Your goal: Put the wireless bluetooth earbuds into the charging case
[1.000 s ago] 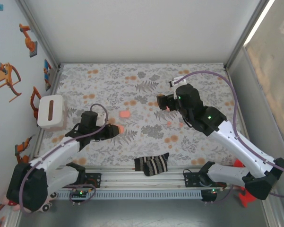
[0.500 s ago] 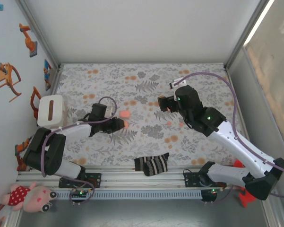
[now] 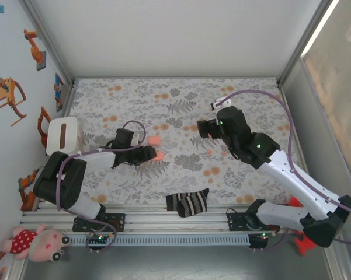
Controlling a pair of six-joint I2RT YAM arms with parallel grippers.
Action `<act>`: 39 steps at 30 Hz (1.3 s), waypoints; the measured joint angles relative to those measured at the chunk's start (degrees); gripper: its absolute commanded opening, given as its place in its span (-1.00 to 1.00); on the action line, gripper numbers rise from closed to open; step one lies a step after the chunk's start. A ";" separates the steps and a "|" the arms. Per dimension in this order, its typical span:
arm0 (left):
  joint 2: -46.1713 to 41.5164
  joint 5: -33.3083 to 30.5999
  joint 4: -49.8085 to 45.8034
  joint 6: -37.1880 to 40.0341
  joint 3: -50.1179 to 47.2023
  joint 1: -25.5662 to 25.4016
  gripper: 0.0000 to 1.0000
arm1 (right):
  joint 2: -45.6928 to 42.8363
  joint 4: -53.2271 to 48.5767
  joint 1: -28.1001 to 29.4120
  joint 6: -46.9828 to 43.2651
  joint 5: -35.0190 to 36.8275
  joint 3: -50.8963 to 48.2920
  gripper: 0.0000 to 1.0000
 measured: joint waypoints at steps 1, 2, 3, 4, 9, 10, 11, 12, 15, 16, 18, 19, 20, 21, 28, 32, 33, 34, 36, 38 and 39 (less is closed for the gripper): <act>-0.48 -0.61 -0.37 0.15 0.00 0.09 0.19 | 0.04 -0.50 -0.02 -0.13 0.26 0.00 0.99; -1.11 -1.09 -0.83 0.26 0.00 0.17 0.21 | 0.13 -0.92 -0.11 -0.24 0.39 0.00 0.99; -1.95 -1.55 -1.31 0.44 -0.02 0.31 0.23 | 0.28 -1.27 -0.28 -0.42 0.39 0.02 0.99; -3.23 -2.10 -1.88 0.70 -0.04 0.52 0.24 | 0.59 -1.81 -0.70 -0.66 0.28 0.04 0.99; -12.85 -4.72 -5.14 2.67 0.15 1.05 0.33 | 3.30 -4.76 -5.46 -2.29 -3.08 1.38 0.99; -15.43 -5.42 -6.14 3.34 0.46 1.16 0.36 | 4.28 -5.51 -6.95 -3.02 -4.42 2.01 0.99; -17.70 -6.08 -7.02 4.00 0.83 1.20 0.38 | 5.31 -6.19 -8.20 -3.61 -5.55 2.78 0.99; -19.76 -6.78 -7.82 4.52 1.27 1.25 0.41 | 6.34 -6.80 -9.22 -4.24 -6.60 3.54 0.99; -26.40 -9.09 -10.03 6.67 2.21 1.29 0.47 | 10.80 -9.33 -11.85 -7.23 -9.33 6.54 0.99; -28.81 -9.97 -11.08 7.52 2.56 1.29 0.49 | 12.83 -10.27 -12.59 -8.79 -10.45 7.69 0.99; -32.35 -11.34 -12.61 8.96 3.04 1.29 0.51 | 16.06 -11.65 -13.68 -11.34 -12.33 9.29 0.99; -34.21 -12.07 -13.77 9.90 3.39 1.29 0.52 | 17.92 -12.24 -14.32 -13.00 -13.46 9.92 0.99; -35.69 -12.81 -14.73 10.69 3.65 1.36 0.52 | 19.58 -12.92 -14.88 -14.49 -14.27 10.51 0.99; -36.81 -13.31 -15.41 11.30 3.76 1.38 0.53 | 21.09 -13.42 -15.37 -15.87 -14.95 10.97 0.99; -43.47 -17.62 -21.03 14.95 3.89 1.62 0.56 | 32.89 -18.29 -17.64 -26.75 -18.01 15.41 0.98; -45.40 -19.06 -22.82 15.80 3.87 1.62 0.57 | 37.97 -19.56 -18.10 -33.53 -18.51 16.44 0.94; -45.72 -19.30 -23.04 15.91 3.85 1.62 0.57 | 39.19 -19.93 -18.29 -35.28 -18.71 16.63 0.93; -45.99 -19.50 -23.21 15.96 3.85 1.62 0.57 | 40.44 -20.28 -18.49 -36.94 -18.93 16.85 0.91; -46.14 -19.85 -23.45 16.02 3.85 1.62 0.57 | 43.08 -20.74 -18.97 -39.80 -19.91 17.68 0.88; -46.12 -20.04 -23.93 16.15 3.85 1.62 0.58 | 45.81 -21.35 -19.58 -42.27 -20.98 19.02 0.86; -46.07 -20.09 -24.22 16.15 3.85 1.62 0.58 | 47.28 -21.46 -19.89 -43.39 -21.59 19.89 0.85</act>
